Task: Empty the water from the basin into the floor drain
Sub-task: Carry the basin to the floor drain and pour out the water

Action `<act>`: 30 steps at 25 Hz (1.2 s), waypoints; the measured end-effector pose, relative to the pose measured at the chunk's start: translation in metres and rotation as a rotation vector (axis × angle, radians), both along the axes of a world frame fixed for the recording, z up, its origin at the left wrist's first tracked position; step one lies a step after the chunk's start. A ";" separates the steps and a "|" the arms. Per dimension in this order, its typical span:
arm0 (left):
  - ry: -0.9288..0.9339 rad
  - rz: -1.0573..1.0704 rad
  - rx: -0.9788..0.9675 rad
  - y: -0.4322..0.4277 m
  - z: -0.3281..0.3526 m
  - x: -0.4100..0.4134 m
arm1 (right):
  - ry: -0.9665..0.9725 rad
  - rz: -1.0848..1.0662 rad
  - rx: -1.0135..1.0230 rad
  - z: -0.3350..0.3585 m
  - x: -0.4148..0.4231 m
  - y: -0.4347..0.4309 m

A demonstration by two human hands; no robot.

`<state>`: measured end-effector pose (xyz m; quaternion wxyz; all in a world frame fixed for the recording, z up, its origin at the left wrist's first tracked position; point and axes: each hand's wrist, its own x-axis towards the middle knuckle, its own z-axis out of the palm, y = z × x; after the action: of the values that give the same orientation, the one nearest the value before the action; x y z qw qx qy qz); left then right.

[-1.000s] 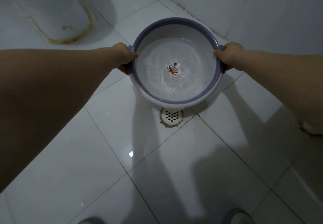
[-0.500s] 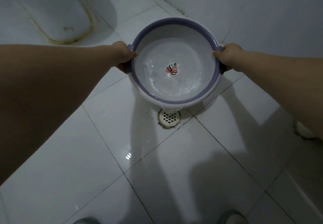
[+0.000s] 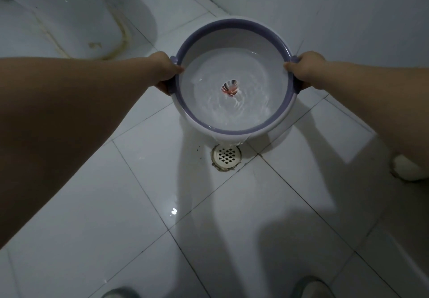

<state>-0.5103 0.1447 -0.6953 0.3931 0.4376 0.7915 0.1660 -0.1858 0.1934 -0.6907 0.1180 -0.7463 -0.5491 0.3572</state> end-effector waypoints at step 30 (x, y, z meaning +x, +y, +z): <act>0.066 -0.013 0.043 0.001 0.027 -0.003 | -0.015 0.004 0.070 0.037 0.003 -0.009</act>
<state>-0.5130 0.1455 -0.6682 0.3584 0.4562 0.7974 0.1662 -0.1830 0.1839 -0.6541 0.1392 -0.7434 -0.5635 0.3323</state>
